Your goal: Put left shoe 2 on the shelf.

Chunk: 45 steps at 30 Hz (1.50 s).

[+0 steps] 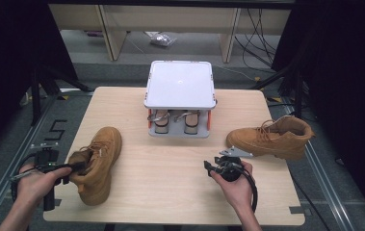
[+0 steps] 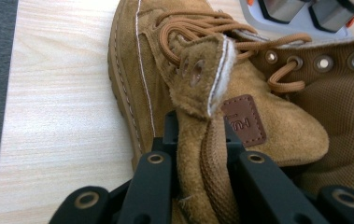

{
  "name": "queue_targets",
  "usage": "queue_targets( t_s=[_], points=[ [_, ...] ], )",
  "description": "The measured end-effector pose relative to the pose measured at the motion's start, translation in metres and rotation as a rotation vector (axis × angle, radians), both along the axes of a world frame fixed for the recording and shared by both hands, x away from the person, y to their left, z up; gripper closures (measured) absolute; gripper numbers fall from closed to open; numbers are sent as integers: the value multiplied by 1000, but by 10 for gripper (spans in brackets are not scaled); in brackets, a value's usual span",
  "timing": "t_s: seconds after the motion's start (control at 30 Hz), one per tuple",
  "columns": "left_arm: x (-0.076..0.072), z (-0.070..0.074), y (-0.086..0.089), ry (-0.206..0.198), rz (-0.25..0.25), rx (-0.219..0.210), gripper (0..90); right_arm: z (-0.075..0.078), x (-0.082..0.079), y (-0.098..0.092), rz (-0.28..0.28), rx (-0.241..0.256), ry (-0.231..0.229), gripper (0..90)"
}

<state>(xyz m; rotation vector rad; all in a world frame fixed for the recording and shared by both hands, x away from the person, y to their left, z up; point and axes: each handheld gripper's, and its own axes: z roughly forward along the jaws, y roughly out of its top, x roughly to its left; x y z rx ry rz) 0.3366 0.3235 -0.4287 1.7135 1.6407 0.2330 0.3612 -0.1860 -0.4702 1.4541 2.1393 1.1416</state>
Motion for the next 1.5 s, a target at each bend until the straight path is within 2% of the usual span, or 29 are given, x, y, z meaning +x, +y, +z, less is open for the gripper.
queue_targets(
  t_s=[0.17, 0.27, 0.3, 0.33, 0.43, 0.5, 0.53, 0.6, 0.67, 0.7, 0.77, 0.9, 0.97, 1.2, 1.5],
  points=[
    [2, 0, 4, -18, 22, -26, 815, 1, -1, 0, -5, -6, 4, 528],
    [4, -1, 8, -17, 32, -57, 818, 0, 0, -1, -8, -1, -8, 529],
    [5, -2, 9, -17, 52, -81, 818, 0, 1, -2, -8, 0, -8, 529],
    [5, -1, 10, -5, 59, -91, 820, 0, 1, -2, -8, -1, -8, 529],
    [7, -1, 12, -7, 69, -118, 821, 0, 1, -2, -9, 0, -8, 529],
    [8, 0, 13, -7, 66, -113, 823, -1, 1, -1, -9, -1, -9, 529],
    [9, 0, 13, -11, 80, -127, 822, -1, 1, -2, -9, -1, -9, 529],
    [10, 1, 13, -18, 78, -126, 823, -1, 1, -2, -10, -3, -8, 530],
    [11, 2, 12, -24, 82, -138, 822, 0, 1, -3, -14, -7, -14, 530],
    [11, 3, 12, -26, 78, -139, 823, 0, 1, -2, -6, 11, -5, 531],
    [12, 4, 12, -29, 87, -155, 824, 0, 0, -3, -19, 3, -2, 531],
    [14, 8, 13, -36, 88, -166, 826, 0, 1, -4, -14, -3, -15, 531],
    [15, 10, 13, -47, 93, -178, 826, -1, 1, -4, -11, 5, -5, 531],
    [21, 16, 13, -70, 97, -184, 826, -1, 1, -5, -15, 4, -8, 532],
    [31, 22, 13, -74, 86, -203, 825, -1, 1, -5, -20, 0, -6, 533]
  ],
)
